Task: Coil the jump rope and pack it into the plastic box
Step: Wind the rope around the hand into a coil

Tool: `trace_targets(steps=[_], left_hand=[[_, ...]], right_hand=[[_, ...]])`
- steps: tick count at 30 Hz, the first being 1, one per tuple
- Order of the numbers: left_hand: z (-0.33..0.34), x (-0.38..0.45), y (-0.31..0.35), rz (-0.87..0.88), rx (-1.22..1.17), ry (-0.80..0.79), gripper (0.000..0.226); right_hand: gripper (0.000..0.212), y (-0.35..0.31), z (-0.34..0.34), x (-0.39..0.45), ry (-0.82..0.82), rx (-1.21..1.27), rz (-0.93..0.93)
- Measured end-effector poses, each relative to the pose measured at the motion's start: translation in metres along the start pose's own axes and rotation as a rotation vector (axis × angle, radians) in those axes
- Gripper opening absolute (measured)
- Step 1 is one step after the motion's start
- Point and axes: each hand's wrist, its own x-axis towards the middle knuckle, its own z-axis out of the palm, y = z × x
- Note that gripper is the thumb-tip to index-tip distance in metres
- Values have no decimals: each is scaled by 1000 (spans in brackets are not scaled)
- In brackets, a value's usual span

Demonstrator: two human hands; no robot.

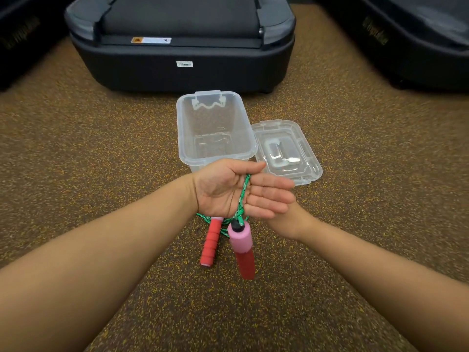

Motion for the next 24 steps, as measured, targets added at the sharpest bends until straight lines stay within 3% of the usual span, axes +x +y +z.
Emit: trace_targets(steps=[4, 9, 14, 19, 24], left_hand=[[3, 0, 7, 298, -105, 303, 52], [-8, 0, 12, 528, -200, 541, 57], [-8, 6, 8, 425, -19, 639, 64], [-4, 4, 4, 199, 246, 605, 74], [-2, 0, -4, 11, 337, 492, 89]], right_hand=[[24, 21, 13, -7, 247, 25, 125], [39, 15, 9, -25, 152, -494, -73], [31, -11, 10, -26, 146, -571, -266], [29, -33, -6, -16, 165, -526, -428], [26, -34, -36, 0, 299, -595, -333]])
